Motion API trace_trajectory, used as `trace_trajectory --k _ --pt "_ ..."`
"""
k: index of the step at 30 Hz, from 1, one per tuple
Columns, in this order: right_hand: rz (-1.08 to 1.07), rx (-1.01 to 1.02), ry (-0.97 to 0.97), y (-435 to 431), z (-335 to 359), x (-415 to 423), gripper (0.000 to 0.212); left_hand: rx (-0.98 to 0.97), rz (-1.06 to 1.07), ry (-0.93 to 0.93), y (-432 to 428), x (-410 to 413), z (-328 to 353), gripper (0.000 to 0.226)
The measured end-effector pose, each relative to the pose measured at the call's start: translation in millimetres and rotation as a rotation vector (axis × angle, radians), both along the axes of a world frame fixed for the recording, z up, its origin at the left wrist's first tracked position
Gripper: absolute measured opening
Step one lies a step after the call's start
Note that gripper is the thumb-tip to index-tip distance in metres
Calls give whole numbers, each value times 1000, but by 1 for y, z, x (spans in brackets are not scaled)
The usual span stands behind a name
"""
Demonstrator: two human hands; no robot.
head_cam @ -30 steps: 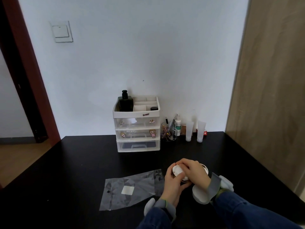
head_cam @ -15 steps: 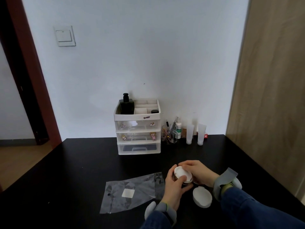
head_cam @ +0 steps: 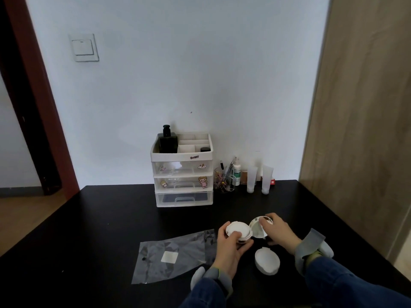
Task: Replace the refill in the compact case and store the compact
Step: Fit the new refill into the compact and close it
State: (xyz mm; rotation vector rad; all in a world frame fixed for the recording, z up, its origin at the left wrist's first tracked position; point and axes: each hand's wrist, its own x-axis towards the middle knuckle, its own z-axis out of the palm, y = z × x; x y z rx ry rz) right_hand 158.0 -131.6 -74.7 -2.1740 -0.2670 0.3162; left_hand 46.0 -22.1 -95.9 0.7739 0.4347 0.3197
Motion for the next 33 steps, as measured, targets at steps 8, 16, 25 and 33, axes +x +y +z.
trace_trajectory --k 8,16,25,33 --pt "18 -42 -116 3 9 -5 25 107 -99 90 -1 -2 10 11" --pt "-8 -72 -73 2 18 -8 27 232 -202 186 -1 -3 21 45" --pt "-47 -86 -89 3 25 -7 26 356 -249 203 -3 -1 22 24" --pt "-81 -73 -148 2 17 -9 28 371 -249 198 -3 -5 26 11"
